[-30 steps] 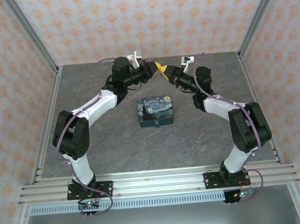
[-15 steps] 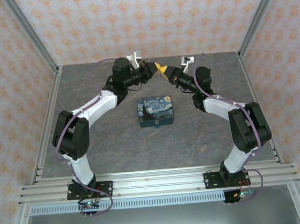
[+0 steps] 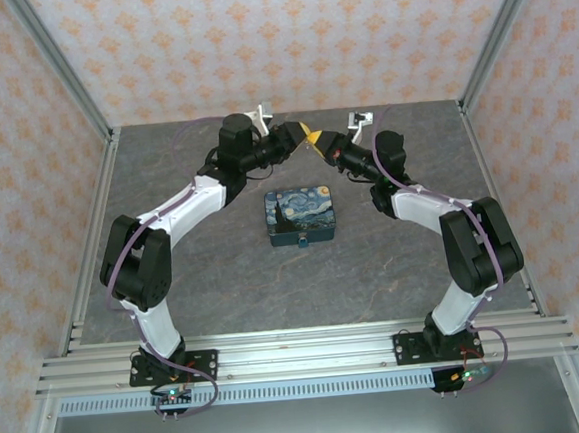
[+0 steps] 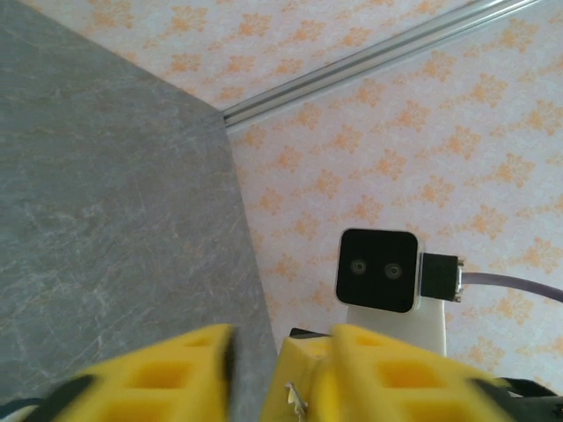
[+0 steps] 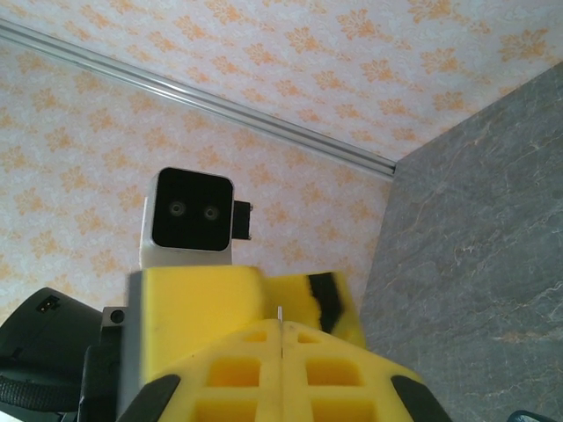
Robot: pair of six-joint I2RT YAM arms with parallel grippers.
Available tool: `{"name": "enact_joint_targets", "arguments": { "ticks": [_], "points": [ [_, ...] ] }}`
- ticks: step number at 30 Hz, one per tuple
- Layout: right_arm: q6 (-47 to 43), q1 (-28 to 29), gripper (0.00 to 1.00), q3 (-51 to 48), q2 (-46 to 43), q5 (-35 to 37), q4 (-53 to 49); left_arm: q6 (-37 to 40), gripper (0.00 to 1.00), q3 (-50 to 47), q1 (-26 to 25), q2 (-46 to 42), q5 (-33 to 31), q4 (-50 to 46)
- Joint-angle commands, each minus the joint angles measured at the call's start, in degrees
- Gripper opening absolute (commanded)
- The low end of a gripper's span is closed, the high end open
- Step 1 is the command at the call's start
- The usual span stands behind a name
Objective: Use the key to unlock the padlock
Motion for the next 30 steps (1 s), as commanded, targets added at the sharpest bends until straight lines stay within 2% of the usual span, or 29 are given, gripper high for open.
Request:
{"name": "enact_joint_targets", "arguments": {
  "ticks": [1,3,11,13,14,17,21,27,30],
  "points": [
    [-1.26,0.11,0.00,-0.80,-2.23,-0.61,1.30,2.79,0.52,3.16,0.22,-2.53,-2.07,-4.75],
    [-1.41,0.15,0.00,-1.23,-3.05,-0.61,1.00,4.41,0.61,3.09,0.50,-3.70,-3.47,-6.52],
    [-2.66,0.17,0.00,-4.78,-6.92,-0.70,-1.12,9.66,0.85,-0.85,1.61,-10.92,-6.69,-13.34],
    [-2.81,0.17,0.00,-6.21,-8.31,-0.53,-1.36,10.58,0.97,-3.72,1.68,-13.54,-8.34,-15.00],
    [-2.92,0.17,0.00,-7.00,-9.09,-0.36,-1.63,10.65,0.99,-5.59,1.76,-14.99,-9.23,-15.52],
    [-3.14,0.17,0.00,-9.27,-11.32,-0.11,-2.06,10.34,1.00,-11.57,1.89,-18.97,-11.02,-16.81],
    [-3.53,0.63,0.00,-11.54,-13.71,0.26,-3.69,11.66,1.00,-16.70,1.96,-22.42,-9.11,-19.40],
    [-3.60,3.56,0.00,-12.27,-13.79,2.10,-4.91,11.49,0.97,-17.79,1.99,-22.24,-4.67,-18.48],
    [-3.40,5.15,0.00,-11.62,-12.64,3.26,-4.91,9.16,0.91,-16.90,1.95,-20.58,-3.43,-15.14]
  ]
}}
